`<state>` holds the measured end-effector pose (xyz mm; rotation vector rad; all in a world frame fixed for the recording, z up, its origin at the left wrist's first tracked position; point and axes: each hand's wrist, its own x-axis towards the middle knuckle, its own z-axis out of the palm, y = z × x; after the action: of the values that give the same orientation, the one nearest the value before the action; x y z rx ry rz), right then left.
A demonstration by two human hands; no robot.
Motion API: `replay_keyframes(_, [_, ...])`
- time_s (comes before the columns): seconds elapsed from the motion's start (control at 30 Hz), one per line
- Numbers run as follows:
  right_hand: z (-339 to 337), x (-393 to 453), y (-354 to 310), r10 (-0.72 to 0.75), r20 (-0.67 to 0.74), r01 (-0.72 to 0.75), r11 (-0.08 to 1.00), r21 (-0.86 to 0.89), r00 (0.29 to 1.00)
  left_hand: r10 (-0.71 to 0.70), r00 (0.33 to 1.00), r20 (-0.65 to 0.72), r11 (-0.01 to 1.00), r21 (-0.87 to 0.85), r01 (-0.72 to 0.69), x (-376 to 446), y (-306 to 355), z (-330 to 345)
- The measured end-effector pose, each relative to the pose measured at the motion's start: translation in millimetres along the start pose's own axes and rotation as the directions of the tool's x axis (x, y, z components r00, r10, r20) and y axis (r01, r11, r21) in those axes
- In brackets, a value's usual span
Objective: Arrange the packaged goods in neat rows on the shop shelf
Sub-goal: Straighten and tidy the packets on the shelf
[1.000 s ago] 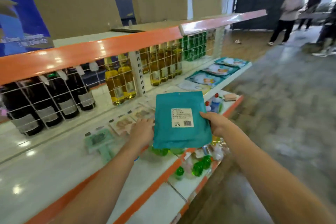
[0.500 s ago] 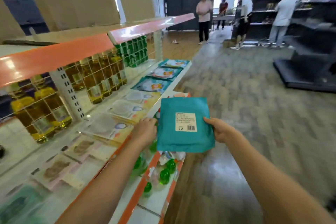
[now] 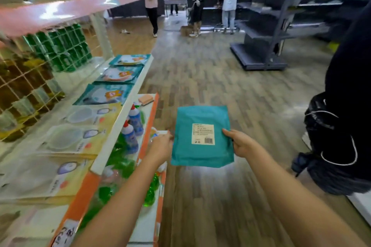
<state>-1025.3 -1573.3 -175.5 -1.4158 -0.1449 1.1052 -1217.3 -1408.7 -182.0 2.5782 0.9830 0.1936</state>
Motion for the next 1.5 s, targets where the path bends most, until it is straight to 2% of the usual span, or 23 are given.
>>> replay_keyframes(0.07, [-14,2,5,0.019,-0.052,-0.019,1.0,0.002,0.998,-0.068,0.993,0.095,0.983,-0.163,0.083,7,1,17])
replay_keyframes(0.13, [-27,5,7,0.019,-0.089,-0.018,1.0,0.004,0.996,-0.145,0.968,0.205,0.9,-0.379,0.215,15,4,32])
replay_keyframes(0.2, [-38,10,7,0.023,-0.1,-0.023,1.0,-0.004,0.995,-0.2,0.928,0.313,0.711,-0.605,0.358,17,16,41])
replay_keyframes(0.27, [-45,13,6,0.04,-0.103,-0.041,0.999,-0.013,0.994,-0.21,0.884,0.418,0.456,-0.758,0.466,14,32,46])
replay_keyframes(0.33, [-52,17,6,0.046,-0.099,-0.047,0.999,-0.012,0.994,-0.156,0.843,0.515,0.262,-0.802,0.538,11,44,52])
replay_keyframes(0.4, [-55,18,6,0.048,-0.087,-0.05,0.999,-0.017,0.995,-0.054,0.815,0.577,0.158,-0.801,0.578,8,48,61])
replay_keyframes(0.47, [-60,19,7,0.058,-0.083,-0.059,0.998,-0.009,0.995,-0.023,0.788,0.616,0.11,-0.782,0.614,5,52,69])
replay_keyframes(0.57, [-67,19,10,0.08,-0.061,-0.078,0.997,0.024,0.995,-0.064,0.762,0.644,0.079,-0.758,0.647,-1,58,75])
replay_keyframes(0.7, [-64,18,12,0.109,-0.13,-0.116,0.992,-0.048,0.986,-0.125,0.792,0.597,0.134,-0.781,0.61,-4,62,72])
replay_keyframes(0.83, [-50,16,8,0.099,-0.182,-0.126,0.981,-0.146,0.978,-0.245,0.867,0.433,0.278,-0.826,0.491,-3,73,56])
replay_keyframes(0.9, [-40,17,5,0.069,-0.192,-0.112,0.968,-0.226,0.979,-0.308,0.897,0.318,0.439,-0.789,0.431,1,76,51])
replay_keyframes(0.97, [-23,14,-1,0.069,-0.121,-0.097,0.965,-0.243,0.99,-0.314,0.929,0.197,0.661,-0.657,0.363,2,78,47])
replay_keyframes(1.03, [-3,13,-7,0.099,-0.006,-0.099,0.976,-0.195,0.995,-0.254,0.961,0.113,0.837,-0.473,0.277,-1,84,42])
replay_keyframes(1.1, [17,9,-12,0.123,0.07,-0.113,0.986,-0.123,0.99,-0.175,0.982,0.073,0.932,-0.31,0.189,-5,92,41])
replay_keyframes(1.17, [31,7,-13,0.121,0.058,-0.117,0.99,-0.075,0.991,-0.113,0.992,0.055,0.978,-0.171,0.121,-9,100,44])
replay_keyframes(1.33, [42,12,-2,0.064,-0.129,-0.074,0.995,-0.074,0.99,-0.006,1.0,0.009,0.996,0.09,0.006,-20,112,53])
replay_keyframes(1.4, [39,18,3,0.05,-0.204,-0.064,0.996,-0.062,0.978,0.066,0.998,-0.009,0.987,0.146,-0.064,-22,114,55])
replay_keyframes(1.5, [29,24,5,0.032,-0.282,-0.041,0.999,-0.027,0.959,0.197,0.979,0.045,0.973,0.113,-0.201,-24,110,57])
